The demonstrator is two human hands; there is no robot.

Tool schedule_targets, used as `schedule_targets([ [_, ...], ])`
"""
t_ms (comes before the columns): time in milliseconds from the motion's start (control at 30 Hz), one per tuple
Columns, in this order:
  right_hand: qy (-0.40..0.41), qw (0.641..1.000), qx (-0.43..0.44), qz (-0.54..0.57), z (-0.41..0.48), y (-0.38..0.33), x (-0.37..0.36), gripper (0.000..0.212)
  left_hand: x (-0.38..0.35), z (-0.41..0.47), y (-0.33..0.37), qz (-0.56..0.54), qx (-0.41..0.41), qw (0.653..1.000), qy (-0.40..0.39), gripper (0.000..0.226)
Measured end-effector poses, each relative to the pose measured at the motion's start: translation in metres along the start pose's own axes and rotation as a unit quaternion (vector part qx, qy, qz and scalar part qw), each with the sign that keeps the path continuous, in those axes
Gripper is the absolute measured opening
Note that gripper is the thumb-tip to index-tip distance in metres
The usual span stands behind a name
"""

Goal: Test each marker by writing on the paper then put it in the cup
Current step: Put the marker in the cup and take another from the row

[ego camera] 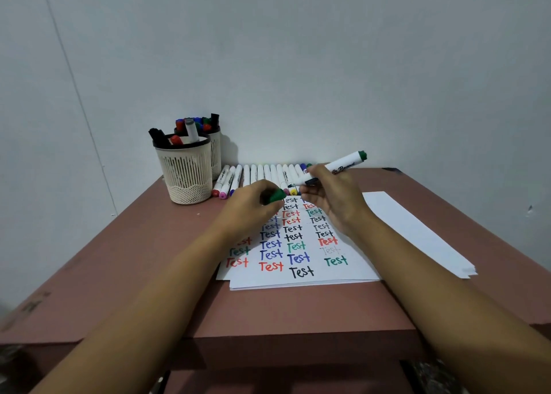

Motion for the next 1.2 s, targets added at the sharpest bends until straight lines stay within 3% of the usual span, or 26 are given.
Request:
schedule_targets([
  [433,-0.046,0.989,-0.001,-0.138,0.002,0.013,-0.003,0.020,0.001,-0.003,0.017,0.001,-0.063,0.998,0.005,0.023],
  [567,-0.051,0.994,-0.009,-0.092,0.000,0.015,-0.002,0.023,-0.002,-0.010,0.033,0.056,-0.126,0.990,0.003,0.013],
  [733,-0.077,0.997,-0.016,-0.012,-0.002,0.018,-0.007,0.020,-0.002,-0.015,0.045,0.096,-0.160,0.982,0.014,0.021],
  [1000,-0.096,0.995,-0.021,0.019,-0.002,0.022,-0.008,0.018,-0.012,-0.010,0.035,-0.013,-0.130,0.990,-0.044,0.027],
  [1200,-0.079,0.996,-0.046,0.019,-0.001,0.025,-0.007,0.020,-0.010,-0.005,0.022,-0.093,-0.068,0.993,-0.036,0.011],
])
Point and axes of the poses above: each hand's wrist, its own z-axis towards the middle knuckle, its own x-axis out of the back of the hand, y = z × x, the point moved 10 cm from there along z, towards the middle knuckle, and after that the axes turned 13 degrees about -y, right-handed, at the moved point
